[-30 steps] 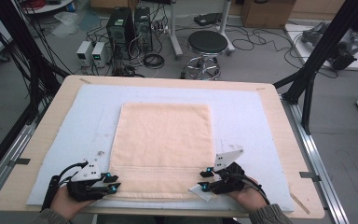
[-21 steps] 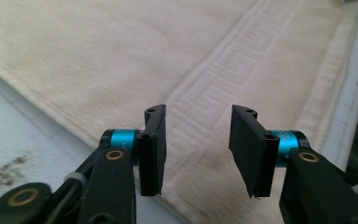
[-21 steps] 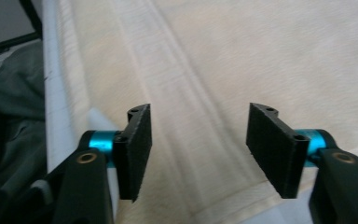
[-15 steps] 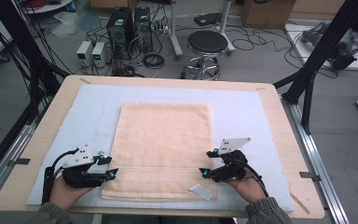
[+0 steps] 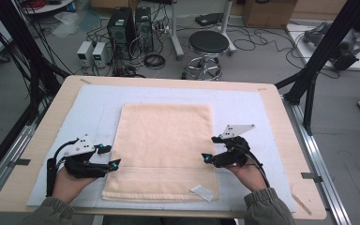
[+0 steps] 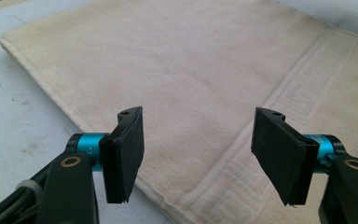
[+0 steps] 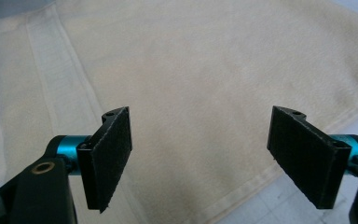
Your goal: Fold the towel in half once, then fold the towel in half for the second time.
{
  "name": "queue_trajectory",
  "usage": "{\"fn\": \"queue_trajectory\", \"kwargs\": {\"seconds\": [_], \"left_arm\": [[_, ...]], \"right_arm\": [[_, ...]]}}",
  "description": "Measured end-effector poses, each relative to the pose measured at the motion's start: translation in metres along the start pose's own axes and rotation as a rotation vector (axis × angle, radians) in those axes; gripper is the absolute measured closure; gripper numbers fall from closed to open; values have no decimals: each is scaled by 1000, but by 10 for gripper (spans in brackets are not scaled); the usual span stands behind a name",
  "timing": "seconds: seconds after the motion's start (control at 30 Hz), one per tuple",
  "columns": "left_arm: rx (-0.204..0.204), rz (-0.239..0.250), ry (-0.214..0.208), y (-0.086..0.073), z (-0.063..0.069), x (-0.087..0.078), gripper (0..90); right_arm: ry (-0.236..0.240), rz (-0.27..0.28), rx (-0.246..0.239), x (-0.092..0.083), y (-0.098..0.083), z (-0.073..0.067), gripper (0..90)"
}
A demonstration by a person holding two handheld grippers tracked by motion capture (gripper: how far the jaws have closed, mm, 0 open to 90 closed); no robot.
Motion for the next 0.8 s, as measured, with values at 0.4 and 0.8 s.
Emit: {"fn": "queue_trajectory", "kwargs": {"seconds": [0.4, 0.8], "left_arm": [[21, -9, -6, 5, -3, 1, 349], [6, 9, 16, 47, -32, 6, 323]], "right_arm": [[-14, -22, -6, -1, 0, 0, 215], [-79, -39, -25, -5, 23, 24, 216]]}}
Point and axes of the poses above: each handheld gripper's, and its own axes: x roughly forward along the jaws, y roughly out of its top, z roughly to its right, the point moved 3 cm from there along x, roughly forward along the jaws, and after that the axes turned 8 degrees about y, right-handed, at the moved point
